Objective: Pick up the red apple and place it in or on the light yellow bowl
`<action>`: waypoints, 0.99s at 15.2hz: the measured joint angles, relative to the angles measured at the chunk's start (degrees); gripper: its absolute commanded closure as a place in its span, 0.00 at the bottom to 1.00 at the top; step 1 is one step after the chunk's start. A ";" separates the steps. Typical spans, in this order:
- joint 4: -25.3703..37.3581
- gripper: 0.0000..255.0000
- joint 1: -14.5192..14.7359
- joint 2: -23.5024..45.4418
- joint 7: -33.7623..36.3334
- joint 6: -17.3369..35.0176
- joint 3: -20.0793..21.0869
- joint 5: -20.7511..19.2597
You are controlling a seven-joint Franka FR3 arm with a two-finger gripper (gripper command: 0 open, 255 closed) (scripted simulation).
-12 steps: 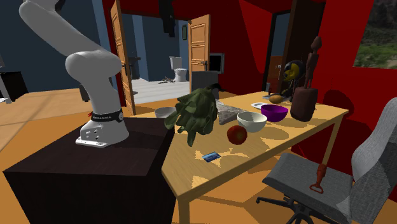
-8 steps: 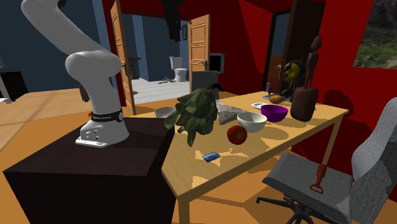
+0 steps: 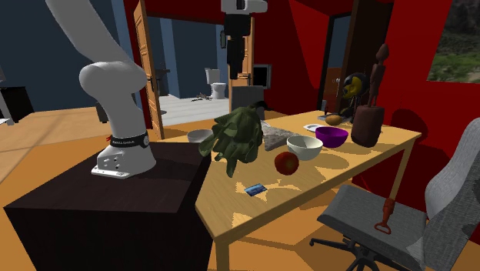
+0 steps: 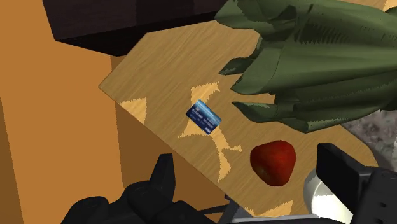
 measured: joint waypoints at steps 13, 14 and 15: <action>11.48 0.00 0.54 31.11 -6.42 6.64 -5.28 22.61; 13.50 0.00 0.17 33.89 -6.94 6.11 -5.30 24.54; 14.18 0.00 -0.12 35.89 -7.45 6.18 -5.17 26.42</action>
